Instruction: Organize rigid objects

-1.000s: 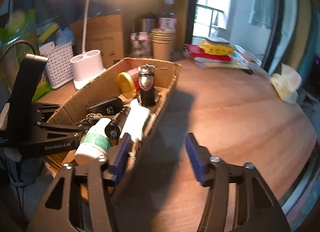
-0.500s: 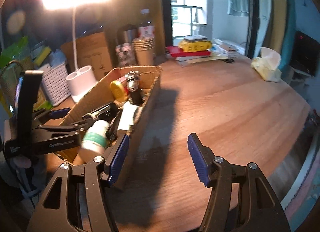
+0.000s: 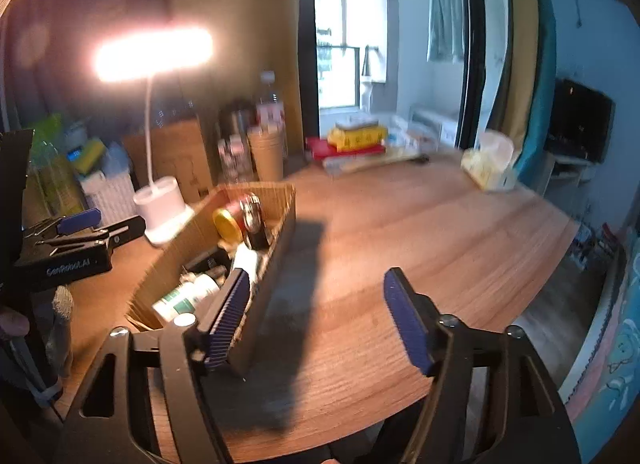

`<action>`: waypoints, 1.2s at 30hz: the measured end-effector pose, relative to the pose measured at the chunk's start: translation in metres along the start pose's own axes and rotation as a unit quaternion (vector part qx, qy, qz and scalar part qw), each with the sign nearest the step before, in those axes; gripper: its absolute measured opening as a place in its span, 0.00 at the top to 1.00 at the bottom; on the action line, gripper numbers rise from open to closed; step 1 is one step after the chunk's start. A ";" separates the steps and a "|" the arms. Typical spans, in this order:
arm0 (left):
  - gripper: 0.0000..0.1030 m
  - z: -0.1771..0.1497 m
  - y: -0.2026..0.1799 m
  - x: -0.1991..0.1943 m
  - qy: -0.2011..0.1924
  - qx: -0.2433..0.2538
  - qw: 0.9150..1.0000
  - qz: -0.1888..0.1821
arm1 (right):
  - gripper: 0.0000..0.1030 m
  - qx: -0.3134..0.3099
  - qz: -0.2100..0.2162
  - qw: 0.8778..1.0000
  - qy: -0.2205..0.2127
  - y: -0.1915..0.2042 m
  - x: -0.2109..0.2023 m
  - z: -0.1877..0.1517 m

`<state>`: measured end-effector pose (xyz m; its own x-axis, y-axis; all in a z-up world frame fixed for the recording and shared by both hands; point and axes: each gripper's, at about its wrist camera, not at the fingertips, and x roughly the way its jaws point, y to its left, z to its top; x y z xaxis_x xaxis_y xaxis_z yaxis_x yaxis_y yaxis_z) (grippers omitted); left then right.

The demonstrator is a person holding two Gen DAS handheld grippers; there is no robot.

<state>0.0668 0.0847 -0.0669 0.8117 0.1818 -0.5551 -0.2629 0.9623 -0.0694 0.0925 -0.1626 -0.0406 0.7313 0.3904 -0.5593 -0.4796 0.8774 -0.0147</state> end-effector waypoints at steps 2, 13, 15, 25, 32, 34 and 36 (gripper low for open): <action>0.07 0.005 -0.006 -0.015 -0.018 0.007 1.000 -0.010 | 0.27 -0.004 -0.002 1.000 -0.018 0.002 -0.013 0.004; 0.07 0.017 -0.038 -0.094 -0.051 0.033 0.995 -0.075 | 0.26 0.005 -0.045 0.996 -0.075 0.011 -0.094 0.019; 0.07 0.019 -0.037 -0.106 -0.056 0.022 0.995 -0.085 | 0.26 -0.002 -0.051 0.995 -0.083 0.013 -0.107 0.020; 0.07 0.017 -0.037 -0.135 -0.072 0.002 0.994 -0.087 | 0.26 -0.006 -0.054 0.993 -0.102 0.018 -0.140 0.019; 0.07 0.015 -0.039 -0.146 -0.097 0.012 0.991 -0.089 | 0.26 0.004 -0.062 0.991 -0.115 0.015 -0.150 0.020; 0.07 0.014 -0.042 -0.146 -0.096 0.017 0.991 -0.089 | 0.26 0.008 -0.063 0.991 -0.116 0.014 -0.150 0.021; 0.07 0.013 -0.044 -0.145 -0.094 0.023 0.991 -0.091 | 0.26 0.010 -0.064 0.991 -0.116 0.013 -0.150 0.020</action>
<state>-0.0329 0.0181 0.0272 0.9272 0.0350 -0.3730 -0.0830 0.9901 -0.1133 -0.0132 -0.2039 0.0598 0.8787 0.3262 -0.3485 -0.3670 0.9285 -0.0562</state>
